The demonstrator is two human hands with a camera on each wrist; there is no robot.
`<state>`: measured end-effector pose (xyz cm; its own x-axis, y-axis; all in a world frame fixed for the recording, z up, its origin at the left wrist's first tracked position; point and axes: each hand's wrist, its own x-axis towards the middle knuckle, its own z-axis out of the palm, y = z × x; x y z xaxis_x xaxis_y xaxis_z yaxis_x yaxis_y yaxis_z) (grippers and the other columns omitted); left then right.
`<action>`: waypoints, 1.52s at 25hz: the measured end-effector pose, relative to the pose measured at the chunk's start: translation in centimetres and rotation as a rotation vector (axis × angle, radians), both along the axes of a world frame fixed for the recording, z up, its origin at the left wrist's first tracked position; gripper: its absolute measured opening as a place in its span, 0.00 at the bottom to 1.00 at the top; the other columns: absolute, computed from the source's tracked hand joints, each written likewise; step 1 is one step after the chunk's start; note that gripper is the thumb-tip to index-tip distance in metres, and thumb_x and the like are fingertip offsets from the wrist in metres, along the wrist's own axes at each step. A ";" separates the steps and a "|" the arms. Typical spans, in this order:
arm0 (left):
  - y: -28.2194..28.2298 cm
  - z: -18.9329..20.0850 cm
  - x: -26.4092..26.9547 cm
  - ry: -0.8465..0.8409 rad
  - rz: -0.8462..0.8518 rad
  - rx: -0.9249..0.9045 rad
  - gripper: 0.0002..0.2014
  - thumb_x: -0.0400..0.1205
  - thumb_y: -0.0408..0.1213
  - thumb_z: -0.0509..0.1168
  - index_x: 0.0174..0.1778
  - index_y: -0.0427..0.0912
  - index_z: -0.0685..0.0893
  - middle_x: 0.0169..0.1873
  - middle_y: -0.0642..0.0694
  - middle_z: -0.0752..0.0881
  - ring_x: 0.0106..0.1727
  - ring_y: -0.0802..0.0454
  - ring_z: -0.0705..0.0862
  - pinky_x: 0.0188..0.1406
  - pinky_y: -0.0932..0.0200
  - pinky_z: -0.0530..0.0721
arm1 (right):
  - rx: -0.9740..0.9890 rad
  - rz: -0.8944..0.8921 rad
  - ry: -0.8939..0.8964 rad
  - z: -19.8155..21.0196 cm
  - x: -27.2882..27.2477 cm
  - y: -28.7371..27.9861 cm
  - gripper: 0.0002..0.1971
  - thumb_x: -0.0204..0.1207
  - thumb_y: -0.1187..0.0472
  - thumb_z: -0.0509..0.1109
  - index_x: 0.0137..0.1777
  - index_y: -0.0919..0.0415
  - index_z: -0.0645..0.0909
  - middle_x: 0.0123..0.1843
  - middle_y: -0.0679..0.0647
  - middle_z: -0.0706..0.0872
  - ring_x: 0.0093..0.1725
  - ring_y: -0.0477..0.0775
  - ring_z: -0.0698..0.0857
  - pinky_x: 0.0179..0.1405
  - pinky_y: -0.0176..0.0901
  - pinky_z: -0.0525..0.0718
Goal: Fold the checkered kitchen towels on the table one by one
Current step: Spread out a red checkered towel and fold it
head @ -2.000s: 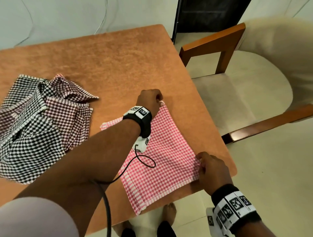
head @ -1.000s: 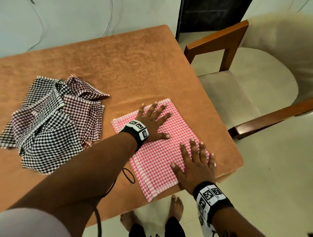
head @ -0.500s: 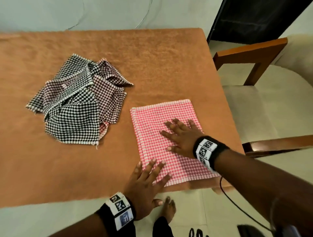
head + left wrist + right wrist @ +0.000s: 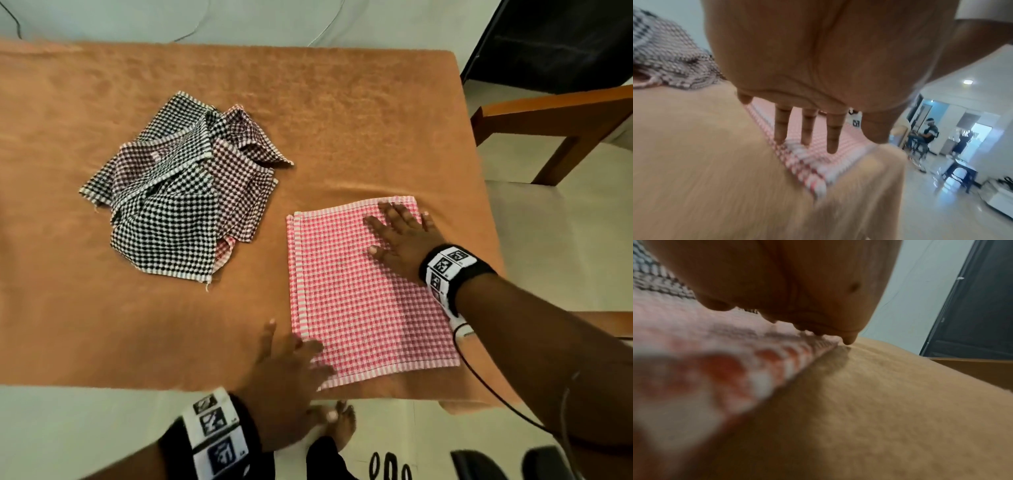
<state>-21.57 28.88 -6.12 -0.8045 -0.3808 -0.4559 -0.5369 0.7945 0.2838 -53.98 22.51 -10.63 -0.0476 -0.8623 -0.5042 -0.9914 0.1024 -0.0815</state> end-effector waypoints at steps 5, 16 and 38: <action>-8.6 -0.1 -9.2 0.124 0.003 -0.126 0.50 0.74 0.73 0.61 0.86 0.54 0.48 0.87 0.40 0.45 0.87 0.36 0.47 0.83 0.30 0.52 | -0.135 -0.238 -0.105 2.5 5.7 8.4 0.39 0.74 0.26 0.35 0.83 0.39 0.31 0.86 0.51 0.31 0.85 0.59 0.35 0.81 0.70 0.41; -8.8 -3.9 -6.0 -0.032 0.168 -0.139 0.56 0.69 0.80 0.57 0.85 0.60 0.38 0.87 0.42 0.36 0.86 0.32 0.39 0.78 0.23 0.42 | -0.201 -0.512 -0.163 -0.4 7.2 21.8 0.37 0.79 0.34 0.47 0.86 0.45 0.47 0.88 0.53 0.42 0.86 0.60 0.45 0.84 0.62 0.51; 4.5 -3.7 2.0 0.582 0.649 0.370 0.42 0.70 0.24 0.76 0.73 0.69 0.73 0.46 0.69 0.84 0.38 0.63 0.85 0.40 0.73 0.82 | -0.384 -0.790 -0.695 1.3 3.6 22.7 0.24 0.72 0.76 0.71 0.57 0.45 0.84 0.49 0.44 0.90 0.48 0.46 0.88 0.51 0.45 0.88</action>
<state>-19.57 33.37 -9.86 -0.6257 -0.7452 -0.2306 -0.5366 0.1967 0.8206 -50.39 45.21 -9.33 -0.4625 -0.8184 -0.3410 -0.3856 0.5320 -0.7539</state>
